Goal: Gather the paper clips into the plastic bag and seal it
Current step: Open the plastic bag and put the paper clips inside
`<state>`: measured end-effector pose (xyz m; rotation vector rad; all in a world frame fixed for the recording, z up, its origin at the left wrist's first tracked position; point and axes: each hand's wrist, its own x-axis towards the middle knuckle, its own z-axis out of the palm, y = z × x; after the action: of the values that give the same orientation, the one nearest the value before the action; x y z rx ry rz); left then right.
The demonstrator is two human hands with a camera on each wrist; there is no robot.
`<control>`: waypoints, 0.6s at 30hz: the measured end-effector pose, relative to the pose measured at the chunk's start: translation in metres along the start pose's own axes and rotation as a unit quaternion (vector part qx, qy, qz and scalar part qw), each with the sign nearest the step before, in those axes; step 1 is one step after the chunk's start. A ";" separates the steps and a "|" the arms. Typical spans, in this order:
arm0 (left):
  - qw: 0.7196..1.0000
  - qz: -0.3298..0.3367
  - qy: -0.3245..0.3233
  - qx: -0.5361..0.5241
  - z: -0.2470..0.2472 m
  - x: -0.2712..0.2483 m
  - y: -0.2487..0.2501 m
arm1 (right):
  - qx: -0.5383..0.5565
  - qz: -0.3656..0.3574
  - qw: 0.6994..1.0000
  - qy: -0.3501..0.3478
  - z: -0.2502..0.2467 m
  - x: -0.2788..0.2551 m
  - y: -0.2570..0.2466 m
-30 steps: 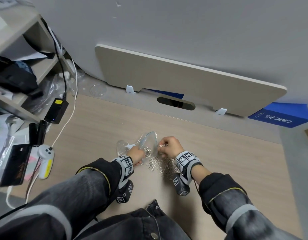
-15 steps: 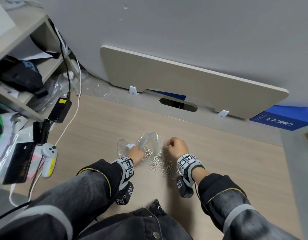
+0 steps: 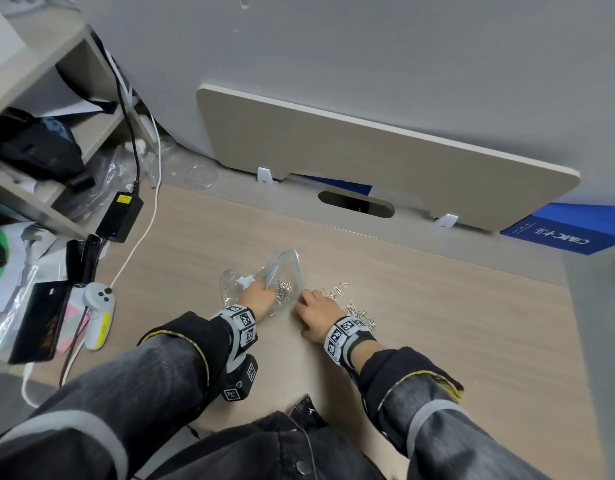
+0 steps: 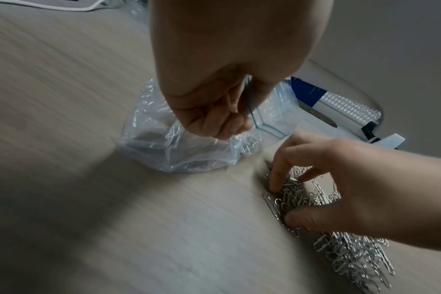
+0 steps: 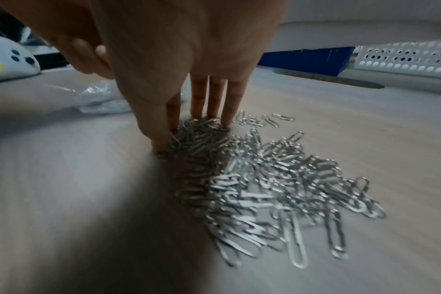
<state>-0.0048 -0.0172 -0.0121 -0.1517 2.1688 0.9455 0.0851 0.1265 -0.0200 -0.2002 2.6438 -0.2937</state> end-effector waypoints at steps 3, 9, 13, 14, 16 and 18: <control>1.000 0.001 -0.010 -0.002 0.003 -0.004 0.000 | -0.012 -0.005 1.000 0.009 0.003 -0.008 0.014; 1.000 0.002 -0.007 -0.015 0.014 -0.007 0.003 | -0.029 -0.002 0.999 0.039 -0.001 -0.018 0.024; 1.000 -0.007 0.014 -0.002 0.020 0.010 -0.007 | -0.054 -0.057 0.995 0.056 0.013 -0.011 -0.003; 1.000 -0.005 0.018 -0.002 0.021 0.013 -0.008 | -0.058 -0.067 0.995 0.053 0.017 -0.009 -0.009; 1.000 0.002 0.019 -0.013 0.019 0.006 -0.003 | -0.065 -0.070 0.995 0.042 0.020 -0.006 -0.015; 0.999 0.006 0.018 -0.032 0.016 -0.002 0.002 | -0.059 -0.057 0.996 0.038 0.020 -0.008 -0.012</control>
<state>0.0054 -0.0054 -0.0165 -0.1872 2.1755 1.0264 0.1025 0.1130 -0.0307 -0.3875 2.7321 -0.1862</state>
